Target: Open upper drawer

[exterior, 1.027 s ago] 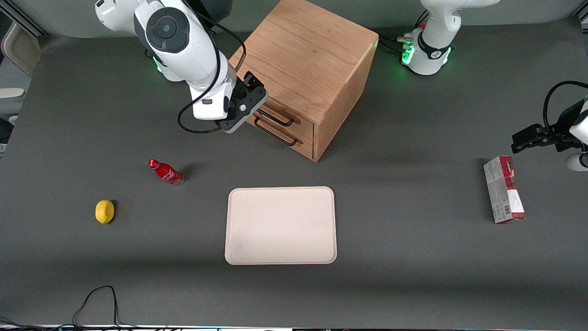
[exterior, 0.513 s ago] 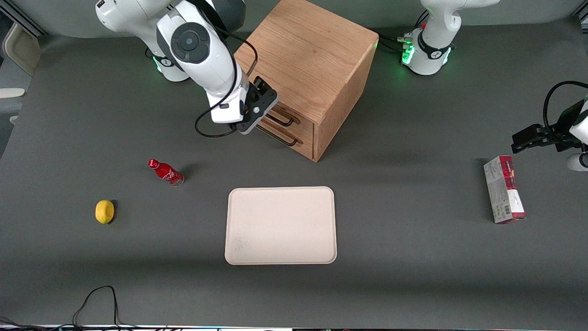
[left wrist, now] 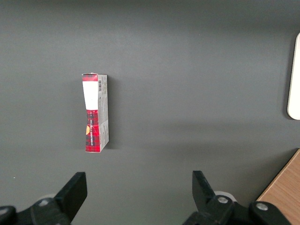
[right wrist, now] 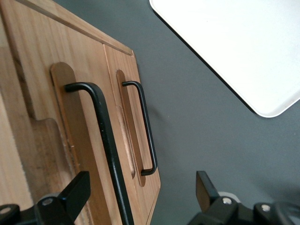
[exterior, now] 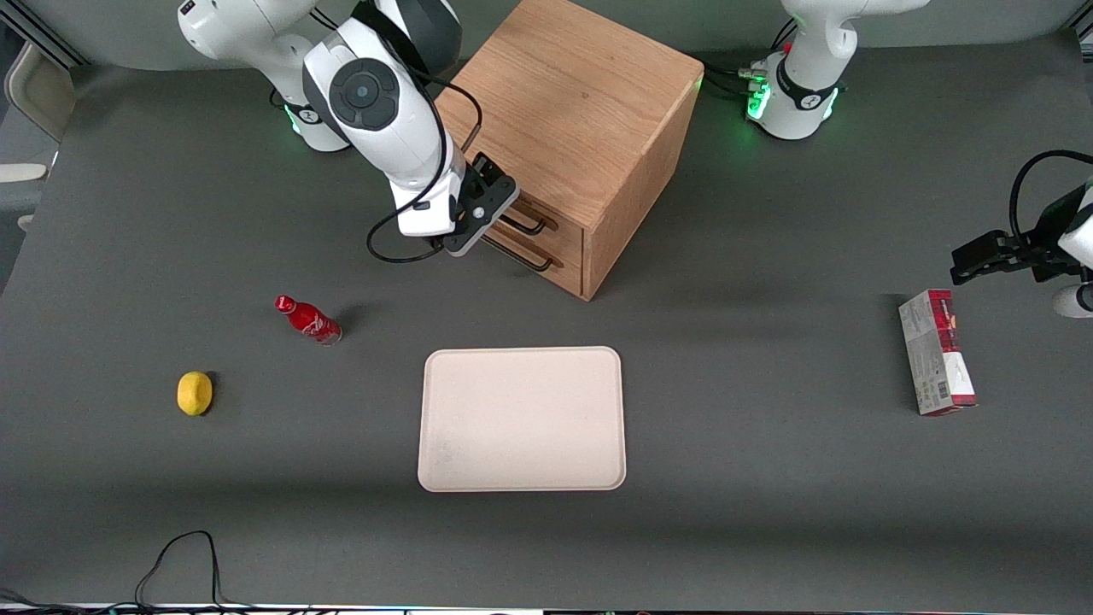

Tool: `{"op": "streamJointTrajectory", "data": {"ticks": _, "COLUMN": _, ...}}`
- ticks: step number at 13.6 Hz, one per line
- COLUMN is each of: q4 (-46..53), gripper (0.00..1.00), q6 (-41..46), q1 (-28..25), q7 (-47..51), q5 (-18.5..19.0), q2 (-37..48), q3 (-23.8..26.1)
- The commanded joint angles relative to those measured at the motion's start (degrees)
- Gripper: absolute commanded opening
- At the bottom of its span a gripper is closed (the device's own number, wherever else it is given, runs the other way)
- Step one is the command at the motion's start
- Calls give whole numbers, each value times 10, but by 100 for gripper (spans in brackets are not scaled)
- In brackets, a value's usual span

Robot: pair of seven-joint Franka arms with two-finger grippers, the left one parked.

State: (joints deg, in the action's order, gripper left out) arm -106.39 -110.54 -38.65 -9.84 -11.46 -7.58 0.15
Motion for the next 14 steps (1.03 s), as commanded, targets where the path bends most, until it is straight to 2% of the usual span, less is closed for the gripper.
{"op": "streamJointTrajectory", "data": {"ticks": 1, "q4": -23, "gripper": 100, "q6": -27, "q1": -5, "q7": -13, "q5": 9, "q2": 8, "q3": -5}}
{"op": "streamJointTrajectory", "data": {"ticks": 10, "q4": -44, "gripper": 100, "q6": -59, "q1": -6, "q7": -13, "q5": 10, "q2": -20, "q3": -5}}
{"op": "streamJointTrajectory", "data": {"ticks": 14, "q4": -40, "gripper": 100, "q6": -64, "q1": -4, "q7": -12, "q5": 24, "q2": -34, "q3": -5}}
